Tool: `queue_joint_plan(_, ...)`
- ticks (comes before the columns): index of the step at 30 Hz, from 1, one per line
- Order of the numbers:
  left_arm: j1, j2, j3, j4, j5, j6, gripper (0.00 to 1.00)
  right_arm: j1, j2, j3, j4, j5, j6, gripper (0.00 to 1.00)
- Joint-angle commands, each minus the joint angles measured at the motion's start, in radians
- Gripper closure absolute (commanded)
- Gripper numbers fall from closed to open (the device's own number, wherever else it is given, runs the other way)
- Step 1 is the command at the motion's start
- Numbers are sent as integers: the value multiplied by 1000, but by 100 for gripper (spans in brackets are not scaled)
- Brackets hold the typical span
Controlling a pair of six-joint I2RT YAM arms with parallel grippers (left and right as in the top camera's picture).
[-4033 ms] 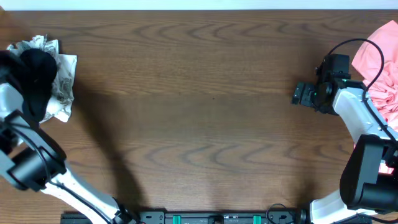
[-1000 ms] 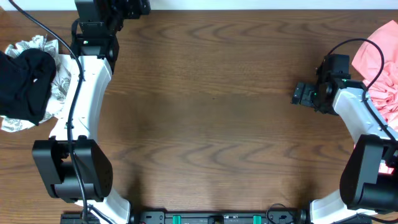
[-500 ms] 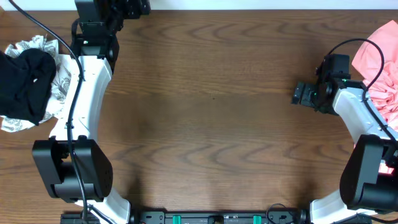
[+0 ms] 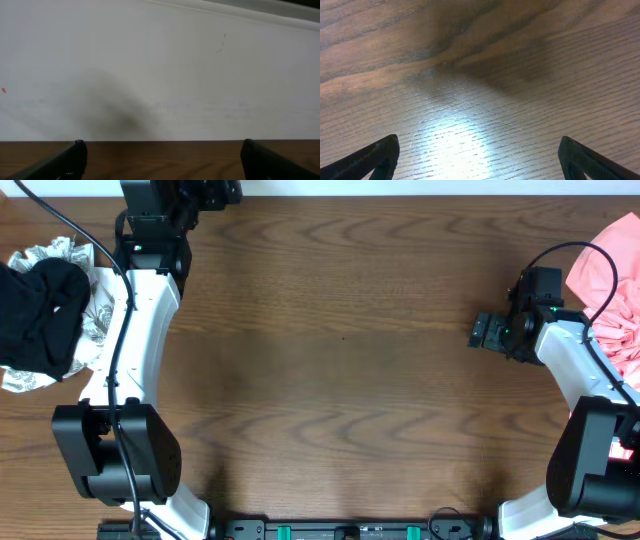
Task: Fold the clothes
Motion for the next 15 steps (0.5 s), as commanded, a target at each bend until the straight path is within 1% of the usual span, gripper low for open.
queue_joint_plan(1, 2, -1, 3, -3, 2, -2, 2, 7, 0, -5, 0, 0, 14, 1)
queue_joint_plan(8, 2, -1, 3, -3, 2, -2, 2, 8, -43, -6, -5, 0, 14, 1)
queue_joint_plan(12, 2, -1, 3, -3, 2, -2, 2, 8, -153, -6, -5, 0, 14, 1)
queue_joint_plan(15, 2, -1, 3, -3, 2, -2, 2, 8, -268, -6, -5, 0, 14, 1)
